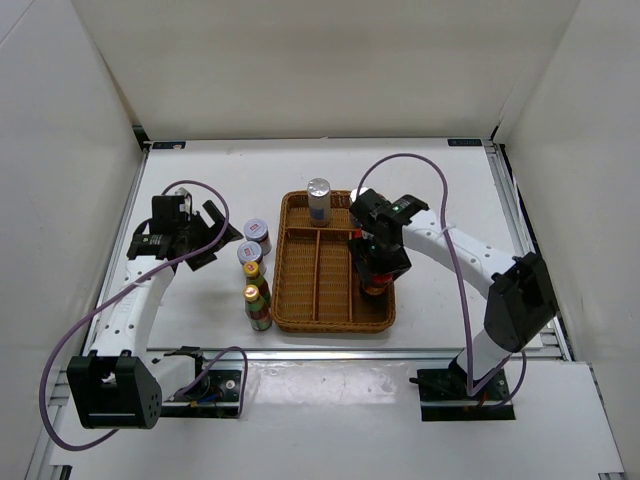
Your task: Organize the condiment bottles
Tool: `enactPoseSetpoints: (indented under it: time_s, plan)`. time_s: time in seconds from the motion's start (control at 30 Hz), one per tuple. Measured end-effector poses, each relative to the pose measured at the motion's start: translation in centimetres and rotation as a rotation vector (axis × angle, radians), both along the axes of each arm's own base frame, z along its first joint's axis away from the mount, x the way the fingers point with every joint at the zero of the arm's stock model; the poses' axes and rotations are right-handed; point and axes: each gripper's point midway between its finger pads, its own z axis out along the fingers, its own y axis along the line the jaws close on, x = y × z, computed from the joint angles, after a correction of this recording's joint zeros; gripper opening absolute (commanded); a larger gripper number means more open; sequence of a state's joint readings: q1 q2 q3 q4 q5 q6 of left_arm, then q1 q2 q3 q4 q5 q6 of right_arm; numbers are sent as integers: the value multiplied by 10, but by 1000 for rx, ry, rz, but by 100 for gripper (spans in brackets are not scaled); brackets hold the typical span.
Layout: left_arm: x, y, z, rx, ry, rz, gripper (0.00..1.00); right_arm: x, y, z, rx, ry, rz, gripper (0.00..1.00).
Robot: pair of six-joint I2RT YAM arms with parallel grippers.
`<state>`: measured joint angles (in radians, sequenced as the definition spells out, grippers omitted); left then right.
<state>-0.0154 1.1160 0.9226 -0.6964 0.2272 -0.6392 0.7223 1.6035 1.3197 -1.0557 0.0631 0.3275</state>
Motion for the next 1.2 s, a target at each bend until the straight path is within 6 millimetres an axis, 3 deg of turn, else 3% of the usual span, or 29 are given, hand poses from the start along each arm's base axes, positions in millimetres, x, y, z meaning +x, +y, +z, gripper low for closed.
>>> enactPoseSetpoints:
  time_s: [0.13, 0.17, 0.2, 0.27, 0.3, 0.47, 0.57, 0.67, 0.87, 1.07, 1.2]
  plan:
    - [0, 0, 0, 1, -1, -2, 100, 4, -2, 3, 0, -27, 2, 0]
    - [0, 0, 0, 1, -1, -2, 100, 4, -2, 4, 3, -33, 4, 8]
    - [0, 0, 0, 1, -1, -2, 100, 4, -3, 5, 6, -37, 6, 31]
    - [0, 0, 0, 2, -1, -3, 100, 3, -4, 5, 5, -36, 10, 49]
    - [0, 0, 0, 3, -1, -5, 100, 2, -4, 4, 4, -34, 12, 64]
    - [0, 0, 0, 7, -2, -9, 100, -2, -6, 1, 1, -18, 15, 77]
    - [1, 2, 3, 29, -14, -22, 100, -4, -10, 3, -16, -16, 3, 100]
    - [7, 5, 19, 60, -62, -44, 100, -7, -18, 13, -24, -40, -12, 100]
    - [14, 4, 81, 138, -253, -115, 100, -5, -35, 39, -23, -144, -63, 100]
    - [-28, -15, 138, 226, -513, -261, 100, -5, -45, 49, -31, -183, -83, 100]
    - [-54, -12, 149, 249, -595, -267, 100, -11, -46, 55, -7, -183, -95, 100]
